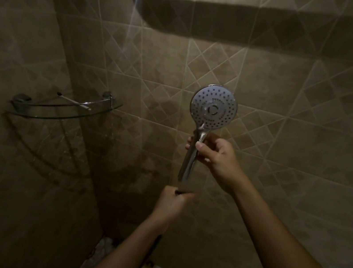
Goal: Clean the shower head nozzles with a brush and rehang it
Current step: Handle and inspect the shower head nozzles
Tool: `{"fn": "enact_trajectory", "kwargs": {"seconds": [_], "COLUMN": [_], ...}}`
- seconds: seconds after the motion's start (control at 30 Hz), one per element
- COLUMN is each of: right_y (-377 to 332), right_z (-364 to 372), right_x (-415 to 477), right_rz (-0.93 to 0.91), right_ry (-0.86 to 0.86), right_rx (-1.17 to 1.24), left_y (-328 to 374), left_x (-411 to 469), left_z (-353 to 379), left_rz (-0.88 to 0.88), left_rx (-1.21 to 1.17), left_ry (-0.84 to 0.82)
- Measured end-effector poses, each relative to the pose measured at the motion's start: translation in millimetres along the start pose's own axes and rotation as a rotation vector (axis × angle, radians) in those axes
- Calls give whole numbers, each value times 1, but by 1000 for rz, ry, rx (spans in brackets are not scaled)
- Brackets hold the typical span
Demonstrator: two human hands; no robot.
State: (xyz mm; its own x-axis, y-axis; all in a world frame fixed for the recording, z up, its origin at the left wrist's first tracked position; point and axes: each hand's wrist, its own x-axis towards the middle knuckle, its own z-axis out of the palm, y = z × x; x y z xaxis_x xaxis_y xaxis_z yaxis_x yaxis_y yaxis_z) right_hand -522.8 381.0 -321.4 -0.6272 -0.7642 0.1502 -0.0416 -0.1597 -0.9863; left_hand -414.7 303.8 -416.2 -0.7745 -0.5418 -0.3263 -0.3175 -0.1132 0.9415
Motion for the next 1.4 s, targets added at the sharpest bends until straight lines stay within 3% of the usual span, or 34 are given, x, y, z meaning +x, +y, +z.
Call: {"fn": "enact_trajectory", "kwargs": {"seconds": [0.43, 0.77, 0.93, 1.07, 1.23, 1.4], "right_y": [14, 83, 166, 256, 401, 561], "right_z": [-13, -23, -22, -15, -1, 6], "right_x": [6, 17, 26, 31, 24, -11], "right_rz": [-47, 92, 269, 397, 611, 788], "right_ry": [109, 131, 172, 135, 56, 1], "right_rx": [-186, -239, -204, -226, -227, -207], "left_y": [-21, -81, -145, -215, -344, -492], "left_x": [43, 84, 102, 123, 145, 179], "left_z": [-14, -44, -67, -84, -104, -113], "left_rz": [62, -83, -155, -212, -446, -634], "left_rx": [221, 379, 539, 511, 397, 569], "left_ry": [123, 139, 135, 88, 46, -89]}}
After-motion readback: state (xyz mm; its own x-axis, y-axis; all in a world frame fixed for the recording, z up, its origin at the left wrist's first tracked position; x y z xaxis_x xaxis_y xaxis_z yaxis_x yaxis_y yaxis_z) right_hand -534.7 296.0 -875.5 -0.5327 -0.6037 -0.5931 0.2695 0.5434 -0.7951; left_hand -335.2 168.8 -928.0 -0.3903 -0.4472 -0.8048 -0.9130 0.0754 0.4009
